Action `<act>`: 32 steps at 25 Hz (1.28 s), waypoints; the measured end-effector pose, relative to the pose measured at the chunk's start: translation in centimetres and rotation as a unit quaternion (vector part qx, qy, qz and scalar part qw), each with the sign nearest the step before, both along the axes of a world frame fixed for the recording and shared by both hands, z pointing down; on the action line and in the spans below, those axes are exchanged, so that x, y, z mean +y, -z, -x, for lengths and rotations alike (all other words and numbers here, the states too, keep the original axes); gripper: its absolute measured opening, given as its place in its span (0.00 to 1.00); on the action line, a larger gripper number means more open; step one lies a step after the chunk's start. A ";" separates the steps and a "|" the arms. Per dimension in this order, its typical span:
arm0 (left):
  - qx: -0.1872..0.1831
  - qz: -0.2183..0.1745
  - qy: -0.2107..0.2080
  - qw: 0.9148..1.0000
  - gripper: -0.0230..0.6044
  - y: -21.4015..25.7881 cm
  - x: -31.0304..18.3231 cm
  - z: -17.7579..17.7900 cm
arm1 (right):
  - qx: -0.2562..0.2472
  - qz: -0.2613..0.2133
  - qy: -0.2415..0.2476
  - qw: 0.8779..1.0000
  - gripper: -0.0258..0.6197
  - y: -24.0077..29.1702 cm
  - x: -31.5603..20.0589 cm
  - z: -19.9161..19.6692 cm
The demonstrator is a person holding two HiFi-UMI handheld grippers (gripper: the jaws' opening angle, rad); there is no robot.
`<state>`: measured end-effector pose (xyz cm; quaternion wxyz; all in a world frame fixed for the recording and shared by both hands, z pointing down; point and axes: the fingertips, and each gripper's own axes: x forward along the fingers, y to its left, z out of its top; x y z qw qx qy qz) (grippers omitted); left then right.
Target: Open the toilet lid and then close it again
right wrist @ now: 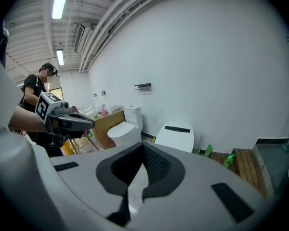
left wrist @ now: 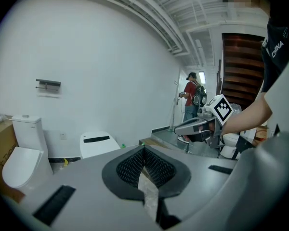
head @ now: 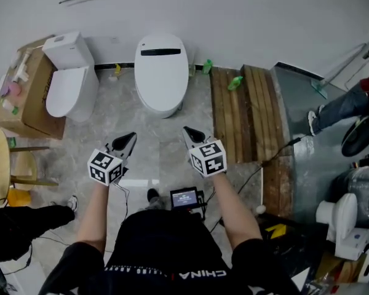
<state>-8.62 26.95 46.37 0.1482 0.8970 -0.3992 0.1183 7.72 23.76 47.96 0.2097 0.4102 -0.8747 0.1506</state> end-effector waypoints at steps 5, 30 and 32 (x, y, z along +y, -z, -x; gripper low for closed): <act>-0.008 -0.006 0.002 1.000 0.05 0.9 -0.3 -2.9 | -0.004 -0.014 0.013 1.000 0.06 0.6 -0.2 -1.2; -0.017 -0.018 -0.009 1.000 0.05 2.2 0.9 -7.8 | -0.009 -0.023 0.027 0.999 0.06 1.4 0.6 -3.8; -0.013 -0.020 -0.009 1.000 0.05 2.5 1.0 -7.9 | -0.008 -0.022 0.026 0.999 0.06 1.4 0.8 -4.0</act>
